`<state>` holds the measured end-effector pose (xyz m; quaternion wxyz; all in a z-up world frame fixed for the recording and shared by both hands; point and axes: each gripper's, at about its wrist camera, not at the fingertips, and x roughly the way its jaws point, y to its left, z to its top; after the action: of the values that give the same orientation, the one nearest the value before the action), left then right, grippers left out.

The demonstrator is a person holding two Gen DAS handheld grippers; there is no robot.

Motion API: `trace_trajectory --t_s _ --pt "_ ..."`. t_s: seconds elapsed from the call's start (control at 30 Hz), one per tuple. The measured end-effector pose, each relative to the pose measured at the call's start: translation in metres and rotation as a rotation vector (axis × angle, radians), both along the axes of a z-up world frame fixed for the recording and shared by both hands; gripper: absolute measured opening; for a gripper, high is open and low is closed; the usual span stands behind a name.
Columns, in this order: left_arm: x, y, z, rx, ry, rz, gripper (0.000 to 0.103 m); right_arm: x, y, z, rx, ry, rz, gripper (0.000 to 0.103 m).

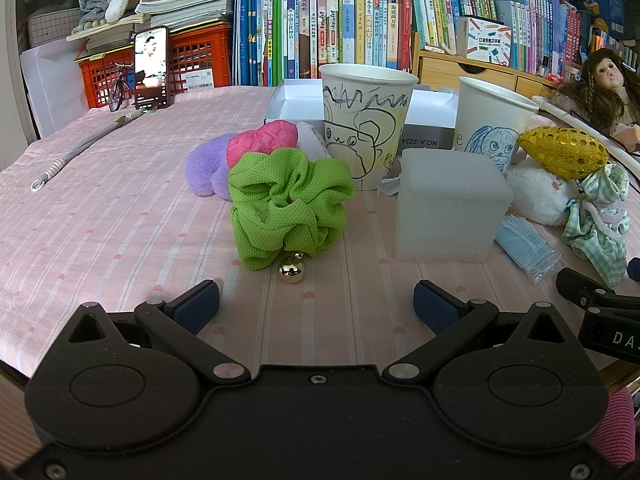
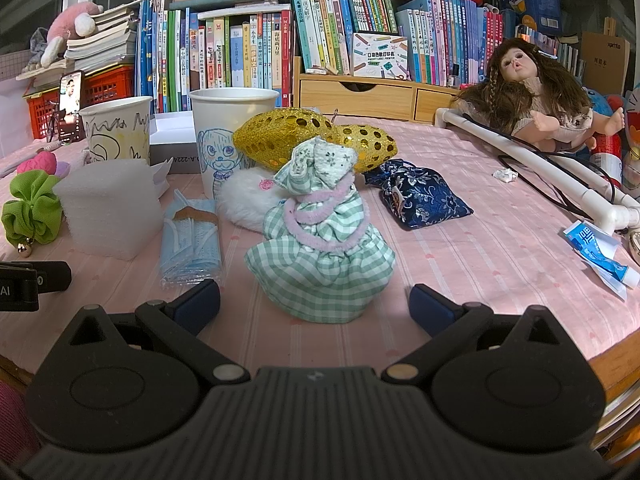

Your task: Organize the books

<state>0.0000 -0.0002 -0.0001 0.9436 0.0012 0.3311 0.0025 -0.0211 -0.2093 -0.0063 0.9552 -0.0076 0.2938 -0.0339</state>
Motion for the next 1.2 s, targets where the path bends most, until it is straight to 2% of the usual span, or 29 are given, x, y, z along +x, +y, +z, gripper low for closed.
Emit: trace_trajectory --t_s 1.2 --pt "0.0003 0.0054 0.0 -0.001 -0.012 -0.029 0.103 0.0015 0.0 0.0002 -0.001 0.013 0.001 0.103"
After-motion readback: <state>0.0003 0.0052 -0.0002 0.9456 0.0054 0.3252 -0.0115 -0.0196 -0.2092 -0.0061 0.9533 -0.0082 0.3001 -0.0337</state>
